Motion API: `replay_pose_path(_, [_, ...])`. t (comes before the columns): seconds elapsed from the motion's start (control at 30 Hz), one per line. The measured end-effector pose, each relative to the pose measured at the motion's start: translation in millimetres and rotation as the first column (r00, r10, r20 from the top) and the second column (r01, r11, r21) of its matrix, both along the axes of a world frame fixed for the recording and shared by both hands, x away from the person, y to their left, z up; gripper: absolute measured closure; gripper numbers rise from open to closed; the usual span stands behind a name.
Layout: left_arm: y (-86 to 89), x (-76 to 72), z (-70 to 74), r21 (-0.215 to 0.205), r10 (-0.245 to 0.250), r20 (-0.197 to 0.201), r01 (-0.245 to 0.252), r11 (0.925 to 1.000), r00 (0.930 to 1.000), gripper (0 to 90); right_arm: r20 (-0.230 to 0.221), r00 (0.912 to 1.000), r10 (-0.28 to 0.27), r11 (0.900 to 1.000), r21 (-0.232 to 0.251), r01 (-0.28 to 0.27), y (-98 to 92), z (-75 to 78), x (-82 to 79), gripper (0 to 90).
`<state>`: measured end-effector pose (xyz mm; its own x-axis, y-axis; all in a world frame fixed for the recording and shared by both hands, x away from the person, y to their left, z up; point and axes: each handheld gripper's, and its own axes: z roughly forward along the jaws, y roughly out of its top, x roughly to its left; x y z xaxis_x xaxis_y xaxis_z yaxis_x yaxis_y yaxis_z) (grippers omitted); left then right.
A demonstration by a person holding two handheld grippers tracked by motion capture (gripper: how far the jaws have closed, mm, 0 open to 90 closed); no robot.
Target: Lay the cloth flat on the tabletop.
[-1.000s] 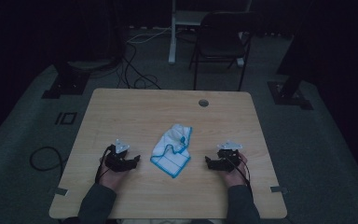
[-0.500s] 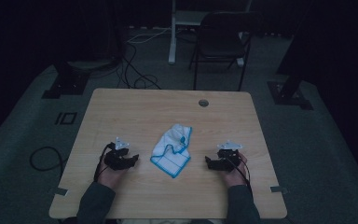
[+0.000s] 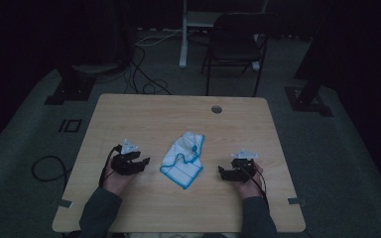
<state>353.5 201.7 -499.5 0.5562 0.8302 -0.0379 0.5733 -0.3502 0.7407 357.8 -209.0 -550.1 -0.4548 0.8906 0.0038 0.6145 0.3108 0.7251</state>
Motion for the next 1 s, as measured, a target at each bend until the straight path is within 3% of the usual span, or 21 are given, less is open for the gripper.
replay_pose_path(0.3, [-2.8,3.1,6.0,-0.028,0.003,0.002,-0.003,0.9996,1.0000,48.6,0.000,1.0000,0.000,1.000,0.000,0.000,0.0,0.0,0.0,12.1])
replay_pose_path(1.0, [-23.6,7.2,21.0,-0.006,-0.070,0.047,0.070,0.9975,0.9965,49.1,0.000,1.0000,0.000,1.000,0.000,0.000,0.0,0.0,0.0,12.1])
